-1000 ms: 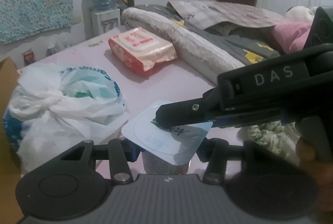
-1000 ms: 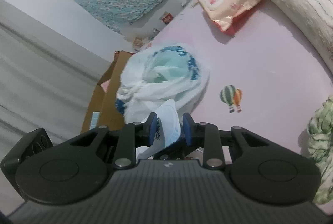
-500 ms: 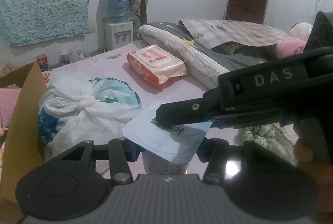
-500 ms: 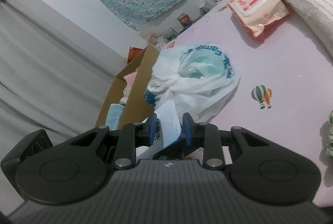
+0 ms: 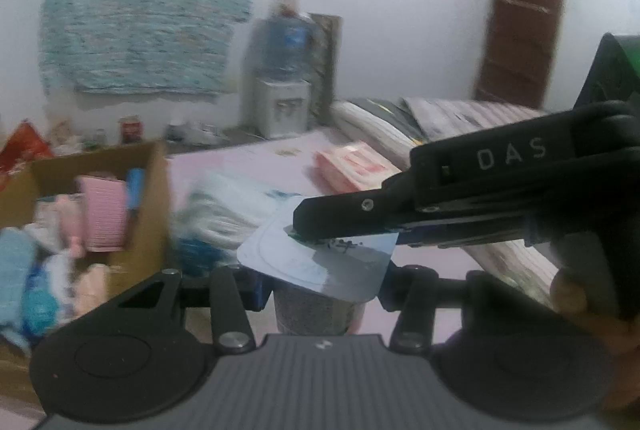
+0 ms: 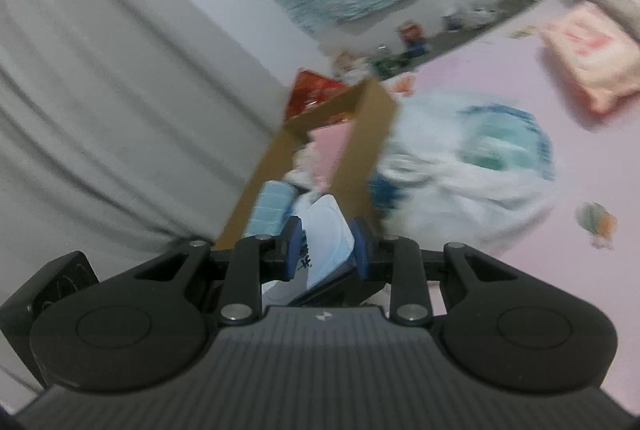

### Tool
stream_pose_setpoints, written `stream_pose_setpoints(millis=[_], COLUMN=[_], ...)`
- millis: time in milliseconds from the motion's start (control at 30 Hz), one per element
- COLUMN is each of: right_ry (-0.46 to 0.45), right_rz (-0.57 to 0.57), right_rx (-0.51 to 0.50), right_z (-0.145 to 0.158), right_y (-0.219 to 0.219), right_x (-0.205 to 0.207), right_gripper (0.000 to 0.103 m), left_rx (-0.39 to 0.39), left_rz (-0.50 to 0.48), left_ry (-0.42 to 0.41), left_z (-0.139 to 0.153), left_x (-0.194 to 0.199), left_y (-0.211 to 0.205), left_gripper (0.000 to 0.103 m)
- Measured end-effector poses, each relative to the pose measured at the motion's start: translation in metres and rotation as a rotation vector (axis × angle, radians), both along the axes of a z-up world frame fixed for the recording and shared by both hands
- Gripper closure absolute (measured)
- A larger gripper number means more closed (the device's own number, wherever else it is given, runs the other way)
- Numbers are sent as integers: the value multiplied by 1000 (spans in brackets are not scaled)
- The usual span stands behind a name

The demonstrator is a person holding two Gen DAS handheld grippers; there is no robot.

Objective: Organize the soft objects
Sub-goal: 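Carry the white cup into the cardboard box and open the right tool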

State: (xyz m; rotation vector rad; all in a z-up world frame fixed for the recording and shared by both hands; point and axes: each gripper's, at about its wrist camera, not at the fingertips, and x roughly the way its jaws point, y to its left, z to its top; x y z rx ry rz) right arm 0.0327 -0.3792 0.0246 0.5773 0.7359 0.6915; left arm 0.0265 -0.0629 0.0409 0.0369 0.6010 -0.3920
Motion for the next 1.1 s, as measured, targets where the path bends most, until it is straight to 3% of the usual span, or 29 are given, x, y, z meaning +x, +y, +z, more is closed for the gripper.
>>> stream_pose_setpoints(millis=[200,433,667,800,1100], right_ry=[-4,73,273,385,492], right_rz=[141,299,406,441,469], right_rx=[-11,-24,-58,-65,-90], right_z=[18,20,-25,-59,-96], right_y=[80,178,259,278,300], right_x=[28,75,135,152,169], right_gripper=[77,76,75,75,73], left_rx=[-22,-16,-22,-19,12], left_rz=[144,294,390,414,421], left_ry=[14,81,271,373,468], left_z=[14,18,-15,-39,-73], left_x=[9,37,85,99,109], left_y=[67,148,218,242,254], left_gripper=[53,53,53,53,53])
